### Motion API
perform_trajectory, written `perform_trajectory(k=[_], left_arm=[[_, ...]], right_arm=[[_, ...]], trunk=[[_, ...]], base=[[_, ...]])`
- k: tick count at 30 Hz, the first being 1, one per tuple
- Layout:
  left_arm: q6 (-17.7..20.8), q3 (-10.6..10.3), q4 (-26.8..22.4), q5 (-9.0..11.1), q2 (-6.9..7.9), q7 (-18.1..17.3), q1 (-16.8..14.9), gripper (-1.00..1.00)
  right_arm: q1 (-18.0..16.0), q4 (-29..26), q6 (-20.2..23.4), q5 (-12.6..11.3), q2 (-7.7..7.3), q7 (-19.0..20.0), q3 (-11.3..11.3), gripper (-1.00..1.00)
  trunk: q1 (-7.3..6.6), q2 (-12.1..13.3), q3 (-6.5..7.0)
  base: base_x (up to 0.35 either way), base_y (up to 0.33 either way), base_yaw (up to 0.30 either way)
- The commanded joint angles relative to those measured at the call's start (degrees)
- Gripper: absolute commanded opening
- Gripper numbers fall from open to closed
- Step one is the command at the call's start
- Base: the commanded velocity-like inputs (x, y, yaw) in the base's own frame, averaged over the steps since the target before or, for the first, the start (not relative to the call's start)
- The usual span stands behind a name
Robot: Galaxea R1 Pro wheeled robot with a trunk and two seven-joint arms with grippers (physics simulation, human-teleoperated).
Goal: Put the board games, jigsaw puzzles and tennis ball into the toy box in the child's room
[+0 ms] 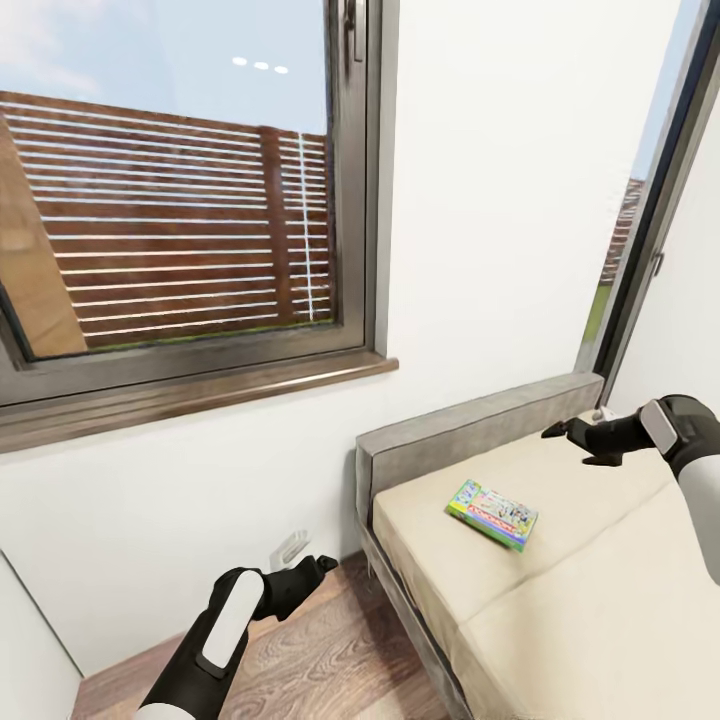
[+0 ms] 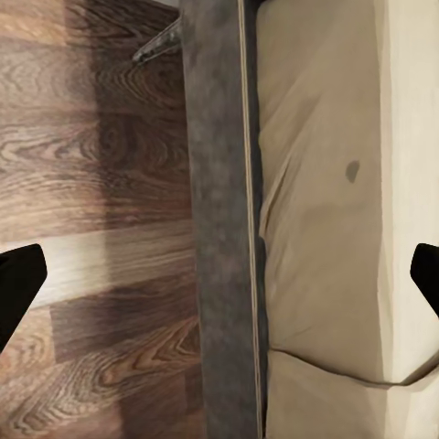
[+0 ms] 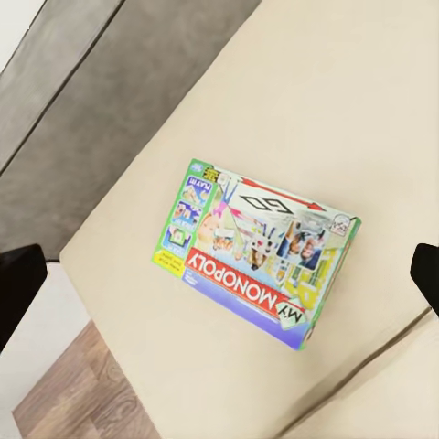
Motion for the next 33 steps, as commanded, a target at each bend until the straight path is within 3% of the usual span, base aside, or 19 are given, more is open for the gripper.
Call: perform_trajectory(k=[1, 12, 23, 33], left_arm=[[0.1, 0.0, -0.1, 0.7, 0.00, 0.6, 0.0, 1.00], [0.1, 0.0, -0.1, 1.0, 0.01, 0.7, 0.0, 1.00], [0.1, 0.0, -0.1, 1.0, 0.01, 0.8, 0.0, 1.00], [0.1, 0.0, -0.1, 1.0, 0.01, 0.9, 0.0, 1.00]], right_arm=[[0.0, 0.0, 0.3, -0.3, -0.07, 0.3, -0.3, 1.00], [-0.2, 0.0, 0.3, -0.3, -0.01, 2.3, -0.3, 1.00], [-0.2, 0.1, -0.5, -1.3, 0.58, -4.6, -0.9, 1.00], [-0.2, -0.2, -1.6, -3.1, 0.33, -6.2, -1.8, 1.00]], trunk=[[0.22, -0.4, -0.25], [2.63, -4.9, -2.22], [5.05, -9.3, -4.20], [7.25, -13.3, -5.99]], base=[[0.000, 0.000, 0.000], [0.000, 0.000, 0.000], [0.000, 0.000, 0.000], [0.000, 0.000, 0.000]])
